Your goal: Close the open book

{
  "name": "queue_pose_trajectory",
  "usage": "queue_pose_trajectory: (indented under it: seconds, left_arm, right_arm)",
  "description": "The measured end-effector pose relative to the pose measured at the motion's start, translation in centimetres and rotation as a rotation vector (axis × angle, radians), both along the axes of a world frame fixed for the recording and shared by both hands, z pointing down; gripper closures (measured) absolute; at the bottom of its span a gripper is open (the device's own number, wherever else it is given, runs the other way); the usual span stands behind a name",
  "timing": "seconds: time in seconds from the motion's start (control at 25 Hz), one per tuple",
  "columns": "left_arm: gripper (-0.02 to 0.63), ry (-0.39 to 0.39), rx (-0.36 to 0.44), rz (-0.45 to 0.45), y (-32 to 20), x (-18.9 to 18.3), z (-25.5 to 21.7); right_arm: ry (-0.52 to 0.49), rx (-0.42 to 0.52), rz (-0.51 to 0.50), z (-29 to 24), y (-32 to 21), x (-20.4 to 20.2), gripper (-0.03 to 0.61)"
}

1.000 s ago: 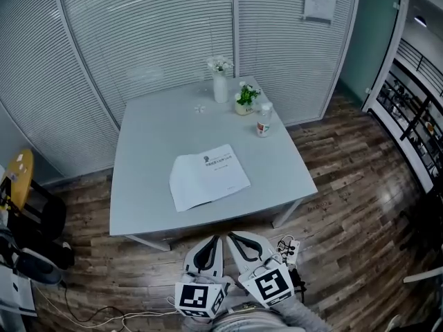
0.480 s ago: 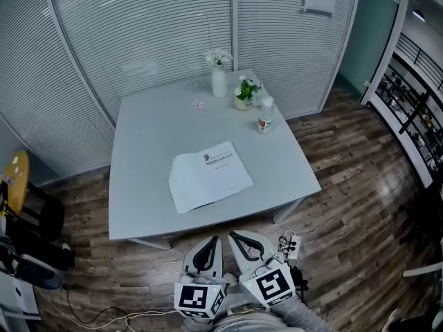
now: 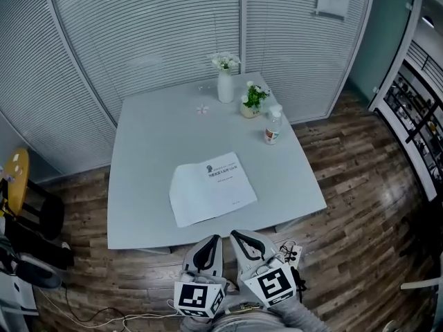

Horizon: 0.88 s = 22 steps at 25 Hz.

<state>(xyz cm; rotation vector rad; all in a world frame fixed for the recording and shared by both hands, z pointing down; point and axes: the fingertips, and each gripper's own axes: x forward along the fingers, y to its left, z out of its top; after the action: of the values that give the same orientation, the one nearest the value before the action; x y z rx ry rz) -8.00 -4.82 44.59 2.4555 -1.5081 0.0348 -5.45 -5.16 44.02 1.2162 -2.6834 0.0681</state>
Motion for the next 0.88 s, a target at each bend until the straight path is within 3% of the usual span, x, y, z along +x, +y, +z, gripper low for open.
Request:
queue_pose_trajectory:
  seconds: [0.4, 0.88]
  left_arm:
    - [0.615, -0.012, 0.003, -0.075, -9.5, -0.5, -1.0]
    - [0.615, -0.004, 0.042, -0.157, -16.5, 0.9, -2.0]
  right_arm:
    - [0.007, -0.002, -0.103, -1.4, -9.4, -1.3, 0.577]
    - [0.004, 0.013, -0.187, -1.7, -16.6, 0.3, 0.577]
